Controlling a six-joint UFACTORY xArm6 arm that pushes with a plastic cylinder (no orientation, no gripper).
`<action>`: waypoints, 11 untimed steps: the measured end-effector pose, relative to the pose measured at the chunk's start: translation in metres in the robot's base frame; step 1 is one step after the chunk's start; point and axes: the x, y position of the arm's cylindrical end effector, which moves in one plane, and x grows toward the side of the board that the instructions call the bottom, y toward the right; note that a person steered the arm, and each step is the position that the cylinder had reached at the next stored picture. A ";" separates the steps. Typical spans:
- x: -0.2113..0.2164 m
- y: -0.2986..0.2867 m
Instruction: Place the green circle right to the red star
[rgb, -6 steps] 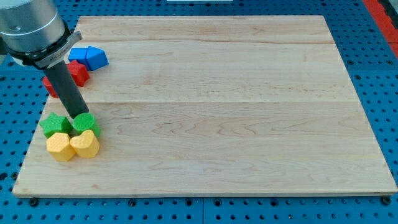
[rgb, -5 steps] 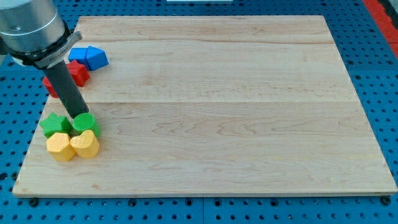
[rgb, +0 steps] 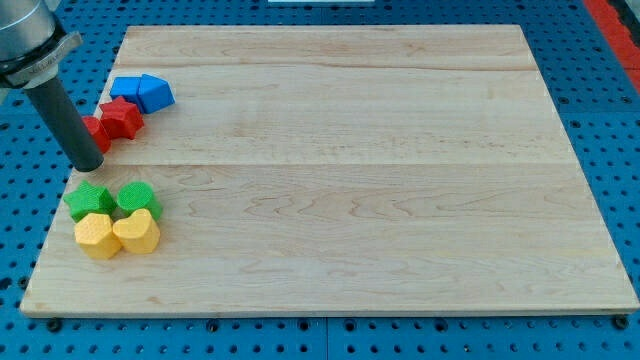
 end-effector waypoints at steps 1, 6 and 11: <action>0.002 0.000; 0.006 0.031; 0.140 0.180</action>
